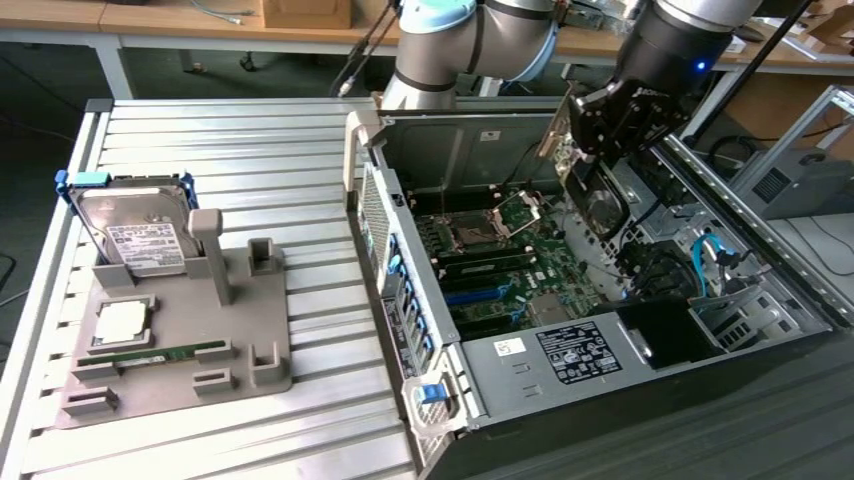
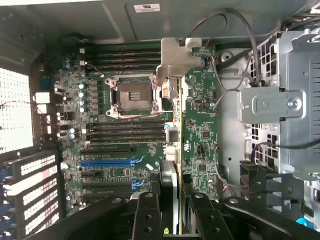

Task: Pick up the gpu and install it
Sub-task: 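Pick up the gpu and move the gpu toward the slot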

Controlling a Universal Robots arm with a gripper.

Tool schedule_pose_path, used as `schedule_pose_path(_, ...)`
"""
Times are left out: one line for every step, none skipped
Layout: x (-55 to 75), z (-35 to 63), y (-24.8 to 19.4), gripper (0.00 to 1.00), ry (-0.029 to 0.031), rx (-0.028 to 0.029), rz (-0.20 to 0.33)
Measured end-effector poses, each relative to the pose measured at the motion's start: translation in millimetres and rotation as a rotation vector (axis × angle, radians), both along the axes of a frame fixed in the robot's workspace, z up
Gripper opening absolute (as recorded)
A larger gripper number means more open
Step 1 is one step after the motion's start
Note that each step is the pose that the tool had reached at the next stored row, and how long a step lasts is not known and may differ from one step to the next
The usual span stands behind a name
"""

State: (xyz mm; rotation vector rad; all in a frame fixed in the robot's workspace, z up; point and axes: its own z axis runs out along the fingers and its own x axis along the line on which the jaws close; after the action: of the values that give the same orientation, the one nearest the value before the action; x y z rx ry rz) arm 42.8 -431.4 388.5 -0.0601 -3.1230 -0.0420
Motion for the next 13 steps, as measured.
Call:
schedule_pose_path(0.4,-1.2,0.0,0.27,0.0001,0.0000,0.002)
schedule_pose_path(0.7,-2.5,0.0,0.27,0.0001,-0.0001,0.002)
schedule_pose_path(0.9,-4.0,0.0,0.27,0.0001,-0.0001,0.002)
schedule_pose_path(1.2,-5.4,0.0,0.27,0.0001,-0.0001,0.002)
schedule_pose_path(1.6,-7.0,0.0,0.27,0.0000,-0.0003,0.002)
schedule_pose_path(1.9,-9.0,0.0,0.27,0.0001,-0.0005,0.002)
schedule_pose_path(2.1,-10.9,0.1,0.27,0.0001,-0.0008,0.002)
schedule_pose_path(2.1,-13.3,0.1,0.27,0.0001,-0.0010,0.002)
schedule_pose_path(2.2,-14.5,0.1,0.27,0.0001,-0.0010,0.002)
schedule_pose_path(2.3,-15.5,0.1,0.27,0.0001,-0.0009,0.002)
schedule_pose_path(2.3,-16.2,0.2,0.27,0.0001,-0.0011,0.002)
schedule_pose_path(2.3,-16.5,0.2,0.27,0.0001,-0.0011,0.002)
schedule_pose_path(2.3,-16.7,0.1,0.27,0.0001,-0.0012,0.003)
